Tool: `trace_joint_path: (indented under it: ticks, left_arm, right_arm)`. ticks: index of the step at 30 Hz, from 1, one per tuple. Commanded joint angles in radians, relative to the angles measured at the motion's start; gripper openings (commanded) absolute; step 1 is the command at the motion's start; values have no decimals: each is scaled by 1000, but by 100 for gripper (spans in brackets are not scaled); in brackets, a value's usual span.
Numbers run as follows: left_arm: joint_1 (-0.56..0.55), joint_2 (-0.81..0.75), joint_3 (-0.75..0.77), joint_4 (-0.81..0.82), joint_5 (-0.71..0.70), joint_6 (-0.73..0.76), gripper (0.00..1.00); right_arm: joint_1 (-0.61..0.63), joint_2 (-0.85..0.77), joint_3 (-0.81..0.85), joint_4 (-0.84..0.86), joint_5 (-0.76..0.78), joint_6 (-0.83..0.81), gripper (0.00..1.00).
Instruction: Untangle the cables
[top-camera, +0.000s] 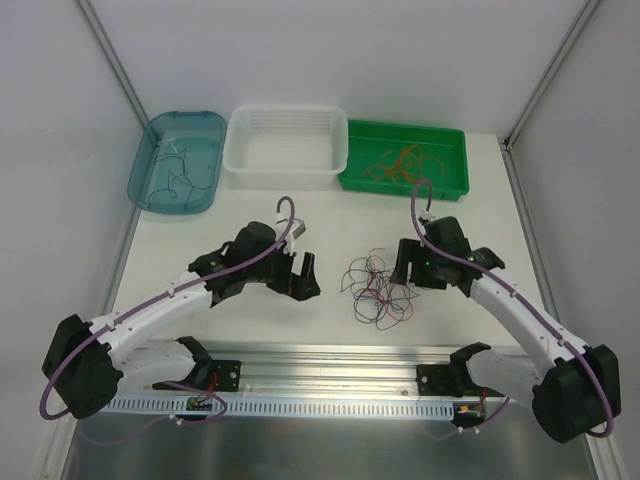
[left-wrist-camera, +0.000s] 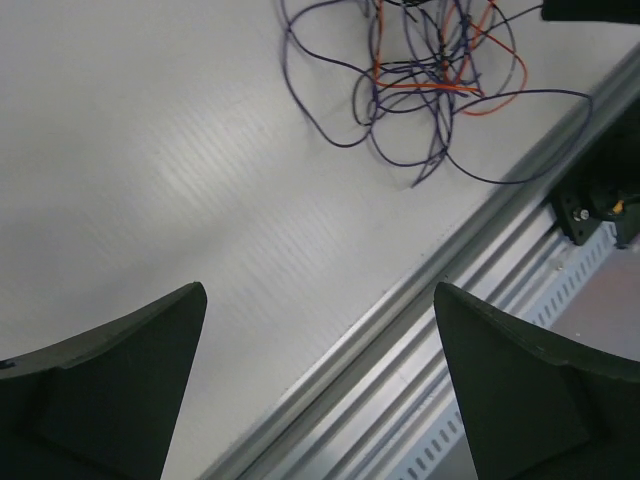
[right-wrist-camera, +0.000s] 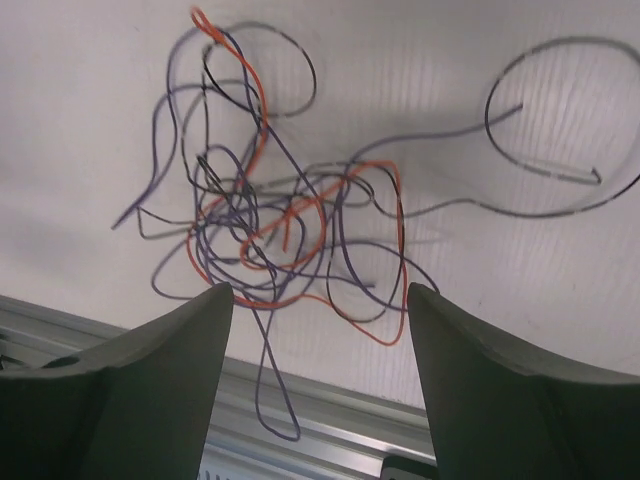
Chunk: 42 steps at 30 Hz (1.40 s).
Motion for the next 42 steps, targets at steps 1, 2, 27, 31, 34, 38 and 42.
trace_joint_path:
  ticks: [1,2,27,31,34,38,42]
  left_arm:
    - [-88,57,69,66,-68,-141,99]
    - [-112,78,76,91,-78,-172,99]
    - [-344,715,433,171,-451,-522,71]
    - [-344,718,430,172,-460,-490,33]
    - [-341,671,393,171,-506,-455,0]
    - [-312,544,288,166,-565,-453,0]
    - [-237,291,136,93,-636,-462,0]
  right_arm:
    - [4,-122,-124,42,-30,99,74]
    - [4,-138,-145,61,-44,104,73]
    - [19,-32,-271,322,-133,96,49]
    - [30,-23,-267,325,-133,104,31]
    - [31,-20,-260,314,-126,104,16]
    - [31,-84,-247,217,-17,79,1]
    - [16,-182,-208,95,112,50,1]
